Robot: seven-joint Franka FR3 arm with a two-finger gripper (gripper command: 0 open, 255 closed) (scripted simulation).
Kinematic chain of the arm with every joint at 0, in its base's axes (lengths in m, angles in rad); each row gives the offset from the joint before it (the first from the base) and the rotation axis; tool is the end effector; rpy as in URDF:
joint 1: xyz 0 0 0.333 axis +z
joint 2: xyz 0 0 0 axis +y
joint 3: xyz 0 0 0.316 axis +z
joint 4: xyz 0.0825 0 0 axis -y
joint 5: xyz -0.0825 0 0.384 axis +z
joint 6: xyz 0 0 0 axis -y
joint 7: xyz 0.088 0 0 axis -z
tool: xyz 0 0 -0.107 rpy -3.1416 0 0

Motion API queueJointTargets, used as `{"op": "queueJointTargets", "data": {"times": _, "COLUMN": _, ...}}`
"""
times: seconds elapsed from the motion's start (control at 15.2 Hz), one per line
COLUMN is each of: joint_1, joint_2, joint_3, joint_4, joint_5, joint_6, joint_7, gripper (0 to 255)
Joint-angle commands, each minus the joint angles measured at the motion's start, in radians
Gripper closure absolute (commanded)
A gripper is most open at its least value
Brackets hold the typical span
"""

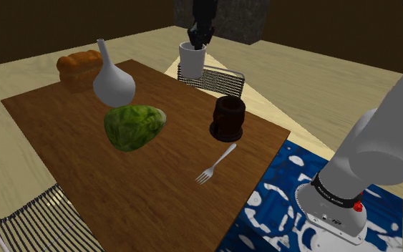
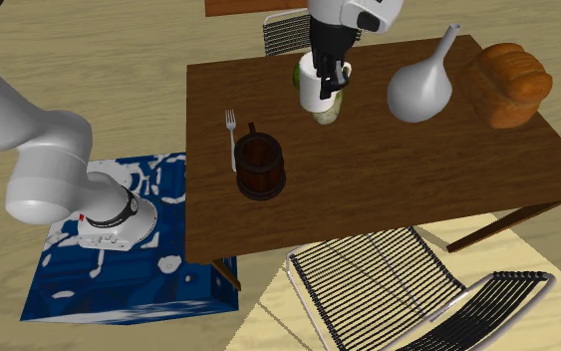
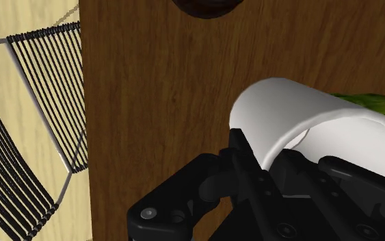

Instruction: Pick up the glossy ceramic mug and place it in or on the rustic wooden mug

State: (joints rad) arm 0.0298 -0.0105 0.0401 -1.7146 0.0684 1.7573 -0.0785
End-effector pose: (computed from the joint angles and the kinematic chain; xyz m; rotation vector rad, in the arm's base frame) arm 0.5625 0.0456 0.5786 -3.0664 -0.2112 -0.0822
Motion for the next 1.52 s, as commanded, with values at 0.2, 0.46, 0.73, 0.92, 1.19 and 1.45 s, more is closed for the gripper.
{"op": "queueJointTargets", "data": {"times": 0.2, "joint_1": -0.014, "joint_2": -0.206, "joint_3": -0.018, "joint_4": -0.212, "joint_5": 0.006, "joint_6": 0.004, "joint_7": -0.034, "gripper": 255}}
{"op": "queueJointTargets", "data": {"times": 0.46, "joint_1": -0.025, "joint_2": -0.359, "joint_3": -0.037, "joint_4": -0.347, "joint_5": 0.004, "joint_6": -0.016, "joint_7": -0.062, "gripper": 255}}
{"op": "queueJointTargets", "data": {"times": 0.73, "joint_1": -0.029, "joint_2": -0.412, "joint_3": -0.044, "joint_4": -0.418, "joint_5": 0.002, "joint_6": 0.000, "joint_7": -0.073, "gripper": 255}}
{"op": "queueJointTargets", "data": {"times": 0.92, "joint_1": -0.029, "joint_2": -0.415, "joint_3": -0.044, "joint_4": -0.460, "joint_5": 0.003, "joint_6": 0.040, "joint_7": -0.076, "gripper": 255}}
{"op": "queueJointTargets", "data": {"times": 1.19, "joint_1": -0.029, "joint_2": -0.415, "joint_3": -0.043, "joint_4": -0.514, "joint_5": 0.004, "joint_6": 0.094, "joint_7": -0.079, "gripper": 255}}
{"op": "queueJointTargets", "data": {"times": 1.45, "joint_1": -0.028, "joint_2": -0.412, "joint_3": -0.043, "joint_4": -0.565, "joint_5": 0.005, "joint_6": 0.148, "joint_7": -0.083, "gripper": 255}}
